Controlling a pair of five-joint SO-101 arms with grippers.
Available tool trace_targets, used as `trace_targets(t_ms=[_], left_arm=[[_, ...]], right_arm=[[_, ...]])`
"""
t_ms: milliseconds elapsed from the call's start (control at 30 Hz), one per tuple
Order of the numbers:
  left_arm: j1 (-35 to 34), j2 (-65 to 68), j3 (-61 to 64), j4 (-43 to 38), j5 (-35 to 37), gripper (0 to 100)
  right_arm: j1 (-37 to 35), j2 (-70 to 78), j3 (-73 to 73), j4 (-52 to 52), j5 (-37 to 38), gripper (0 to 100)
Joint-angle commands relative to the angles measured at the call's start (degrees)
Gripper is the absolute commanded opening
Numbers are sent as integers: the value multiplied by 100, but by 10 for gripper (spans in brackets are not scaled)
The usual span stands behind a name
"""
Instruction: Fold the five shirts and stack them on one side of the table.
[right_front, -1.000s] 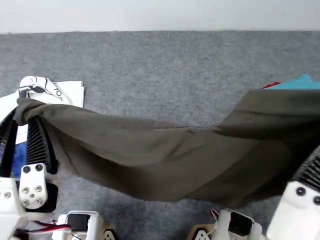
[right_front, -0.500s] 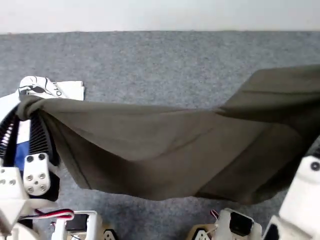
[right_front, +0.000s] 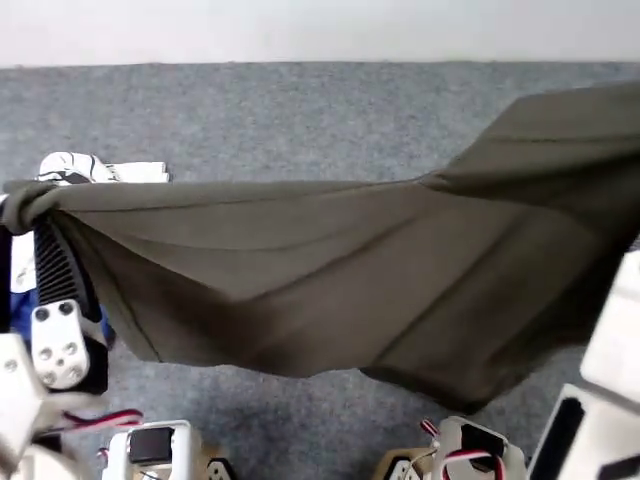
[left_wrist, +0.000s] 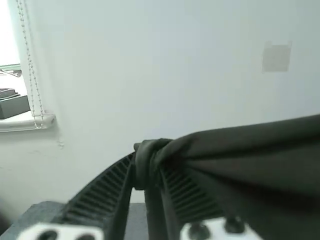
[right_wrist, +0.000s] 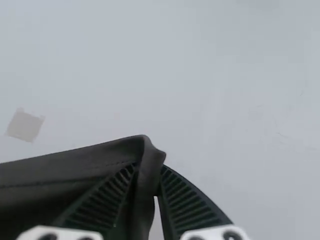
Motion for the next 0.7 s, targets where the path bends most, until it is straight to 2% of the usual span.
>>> trace_targets(t_ms=[0,267,467,667], left_arm=[[-62,26,268,-105,53,13],[-44,26,1138,-316,53,13],[-26,35,2088,-1292,44,13],[-44,299,3064,-2215,-554,13]], right_arm=[[22,233,-62,215,70,9],[-4,813,264,277,18,10],[-840,1868,545,-40,26,10],[-1200,3477,545,-629,62,10]])
